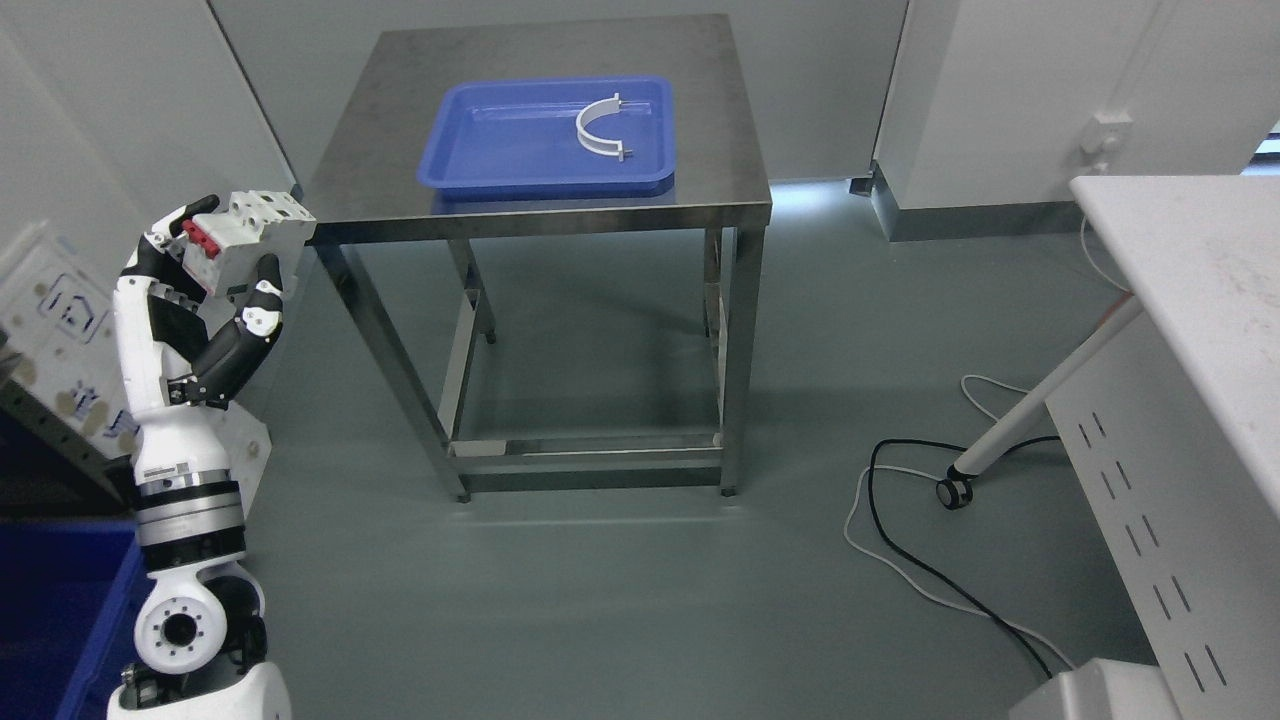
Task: Place circuit breaker on shelf
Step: 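Carry the breaker in the left hand over the upper blue bin on the shelf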
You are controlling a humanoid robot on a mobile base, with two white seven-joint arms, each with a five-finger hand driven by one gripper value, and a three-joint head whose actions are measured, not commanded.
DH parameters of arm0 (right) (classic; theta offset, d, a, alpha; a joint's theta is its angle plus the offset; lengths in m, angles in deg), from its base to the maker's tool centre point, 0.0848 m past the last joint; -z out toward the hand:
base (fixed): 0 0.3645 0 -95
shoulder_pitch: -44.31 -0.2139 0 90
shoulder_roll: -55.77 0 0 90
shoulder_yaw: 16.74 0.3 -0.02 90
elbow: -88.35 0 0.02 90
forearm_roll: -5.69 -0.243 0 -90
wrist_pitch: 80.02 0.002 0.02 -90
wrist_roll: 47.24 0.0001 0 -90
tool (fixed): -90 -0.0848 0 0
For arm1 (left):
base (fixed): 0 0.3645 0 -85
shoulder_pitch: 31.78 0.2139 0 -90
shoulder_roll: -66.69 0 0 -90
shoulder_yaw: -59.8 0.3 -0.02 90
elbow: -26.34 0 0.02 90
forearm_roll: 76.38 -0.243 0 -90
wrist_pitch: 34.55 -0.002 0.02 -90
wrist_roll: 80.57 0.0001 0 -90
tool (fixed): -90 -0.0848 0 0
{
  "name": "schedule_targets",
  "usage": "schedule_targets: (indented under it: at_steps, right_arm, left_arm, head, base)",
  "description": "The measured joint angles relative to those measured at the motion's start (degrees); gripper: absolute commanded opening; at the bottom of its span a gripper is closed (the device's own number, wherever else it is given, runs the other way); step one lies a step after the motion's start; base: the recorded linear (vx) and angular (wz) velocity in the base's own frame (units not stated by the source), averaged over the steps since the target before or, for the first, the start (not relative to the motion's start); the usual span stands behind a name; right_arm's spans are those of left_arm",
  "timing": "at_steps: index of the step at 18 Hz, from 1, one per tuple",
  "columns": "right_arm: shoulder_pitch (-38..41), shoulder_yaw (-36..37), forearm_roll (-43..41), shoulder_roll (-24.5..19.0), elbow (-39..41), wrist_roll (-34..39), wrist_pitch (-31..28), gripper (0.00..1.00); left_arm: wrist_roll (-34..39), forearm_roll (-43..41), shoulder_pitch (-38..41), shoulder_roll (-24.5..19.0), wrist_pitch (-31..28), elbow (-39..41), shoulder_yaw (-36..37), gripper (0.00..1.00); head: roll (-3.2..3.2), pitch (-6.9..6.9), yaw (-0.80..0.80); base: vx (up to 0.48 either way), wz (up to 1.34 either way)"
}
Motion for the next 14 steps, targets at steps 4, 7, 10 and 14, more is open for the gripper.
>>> schedule_targets:
  at_steps: [4, 7, 10, 14]
  right_arm:
    - [0.1, 0.0, 0.0, 0.0, 0.0, -0.1, 0.0, 1.00]
    - [0.0, 0.0, 0.0, 0.0, 0.0, -0.1, 0.0, 1.00]
    - [0.0, 0.0, 0.0, 0.0, 0.0, -0.2, 0.1, 1.00]
    - [-0.1, 0.0, 0.0, 0.0, 0.0, -0.4, 0.1, 1.00]
  left_arm:
    - [-0.3, 0.2, 0.4, 0.2, 1.1, 0.4, -0.2, 0.09]
    - [-0.4, 0.3, 0.6, 0.3, 1.3, 0.6, -0.3, 0.09]
    - [-0.5, 0.3, 0.6, 0.4, 1.5, 0.8, -0.3, 0.09]
    - [-3.7, 0.4, -1.7, 0.4, 1.9, 1.4, -0.1, 0.10]
  head:
    - [0.00, 0.00, 0.00]
    - [0.00, 0.00, 0.00]
    - [0.00, 0.00, 0.00]
    - [0.00, 0.00, 0.00]
  base:
    - [-0.455, 0.46]
    - [-0.380, 1.11]
    - [-0.253, 2.03]
    - [-0.071, 1.93]
